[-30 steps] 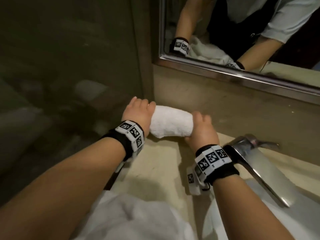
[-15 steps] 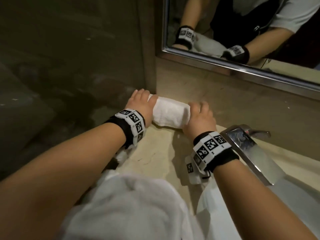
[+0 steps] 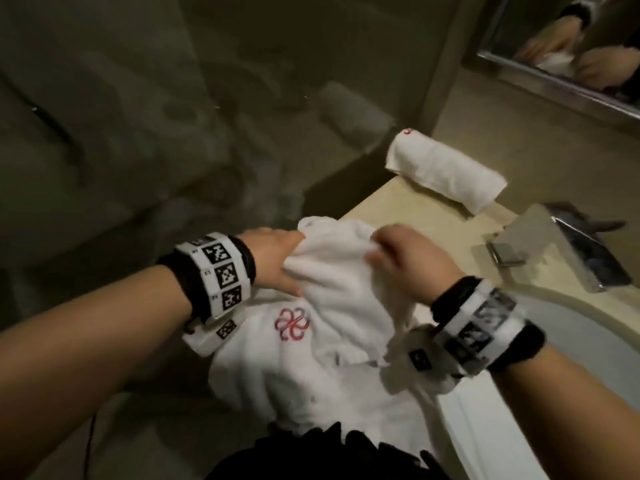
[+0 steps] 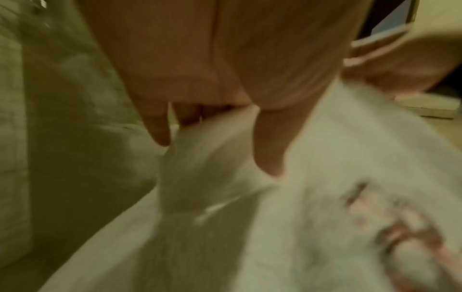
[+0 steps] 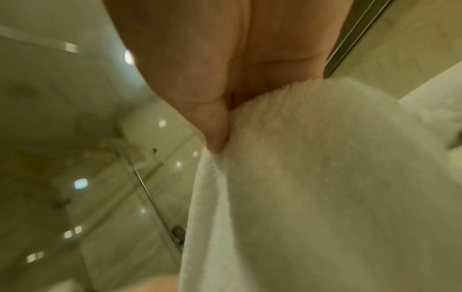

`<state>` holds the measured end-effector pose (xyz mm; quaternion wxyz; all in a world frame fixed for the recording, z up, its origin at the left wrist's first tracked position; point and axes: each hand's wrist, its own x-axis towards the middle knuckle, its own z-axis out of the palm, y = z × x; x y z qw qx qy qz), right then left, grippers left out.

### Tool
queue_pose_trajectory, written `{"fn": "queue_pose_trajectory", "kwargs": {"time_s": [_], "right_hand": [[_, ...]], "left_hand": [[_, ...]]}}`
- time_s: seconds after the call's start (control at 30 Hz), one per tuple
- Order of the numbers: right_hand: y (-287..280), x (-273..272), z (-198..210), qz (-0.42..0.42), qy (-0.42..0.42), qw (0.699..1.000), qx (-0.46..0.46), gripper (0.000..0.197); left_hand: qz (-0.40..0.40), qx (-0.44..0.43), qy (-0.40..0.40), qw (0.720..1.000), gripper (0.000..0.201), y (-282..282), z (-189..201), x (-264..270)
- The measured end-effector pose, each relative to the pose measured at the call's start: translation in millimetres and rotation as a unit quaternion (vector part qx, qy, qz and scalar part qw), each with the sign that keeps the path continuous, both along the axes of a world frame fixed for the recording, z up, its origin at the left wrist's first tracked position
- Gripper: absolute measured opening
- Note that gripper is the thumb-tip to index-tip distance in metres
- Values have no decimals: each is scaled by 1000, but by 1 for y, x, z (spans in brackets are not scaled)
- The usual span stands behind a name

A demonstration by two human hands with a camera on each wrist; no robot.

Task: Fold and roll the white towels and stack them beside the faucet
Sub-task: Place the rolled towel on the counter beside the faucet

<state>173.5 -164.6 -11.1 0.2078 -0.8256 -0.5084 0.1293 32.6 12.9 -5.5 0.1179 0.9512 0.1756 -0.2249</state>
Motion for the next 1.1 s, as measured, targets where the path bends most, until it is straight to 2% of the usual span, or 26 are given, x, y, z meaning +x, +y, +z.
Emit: {"fn": "queue_pose_trajectory", "kwargs": {"time_s": [0.07,0.1,0.17,0.2,0.27,0.3,0.33,0.37,0.43,0.47,0.5,0.57,0.63,0.67,0.7,0.77,0.9,1.0,1.1], "right_hand": [[-7,1,24,15,-3,994,110,20],[-11,0,35,19,-1,988,152,18],[-22,-10,47,11,19,983,183,18],[-28,-21,48,6,47,984,169,31],[-40,-47,42,9,140,984,106,75],[-45,-59,39,21,177,980,84,88],[-46,-69,34,31,195,977,78,90],[-47,-79,34,29,209,973,96,79],[-59,-91,54,-15,209,963,168,43],[-73,-91,66,-40,204,956,205,33],[-87,-89,77,-57,200,948,242,31],[-132,-87,103,-88,210,926,300,34],[-187,-88,128,-98,217,906,350,30],[-212,-91,140,-103,215,900,366,35],[-238,-95,151,-109,214,893,379,42],[-295,-109,172,-135,190,888,397,46],[-411,-144,196,-251,137,870,402,41],[-481,-171,196,-377,97,843,372,36],[-535,-185,178,-460,83,810,355,24]], "left_hand": [[20,26,-35,999,45,-7,-9,-18],[34,12,-71,997,34,-12,-7,-21],[55,-59,-157,984,26,-26,7,-25],[57,-100,-198,973,28,-34,18,-26],[39,-156,-277,947,44,-57,46,-26],[24,-171,-312,934,48,-72,61,-24],[16,-182,-339,923,45,-85,74,-21],[9,-191,-359,914,39,-98,86,-19],[-6,-222,-377,899,38,-122,108,-18],[-17,-249,-384,889,41,-132,118,-21],[-18,-282,-390,877,45,-138,124,-24],[-18,-328,-374,867,60,-150,132,-28],[-63,-306,-308,899,80,-171,132,-27],[-97,-300,-269,910,80,-185,130,-25],[-136,-319,-235,908,72,-205,128,-22],[-204,-396,-177,878,47,-261,124,-13],[-267,-454,-84,846,26,-386,110,7],[-284,-457,-42,842,19,-464,93,16],[-328,-419,-12,847,34,-524,76,21]]}}
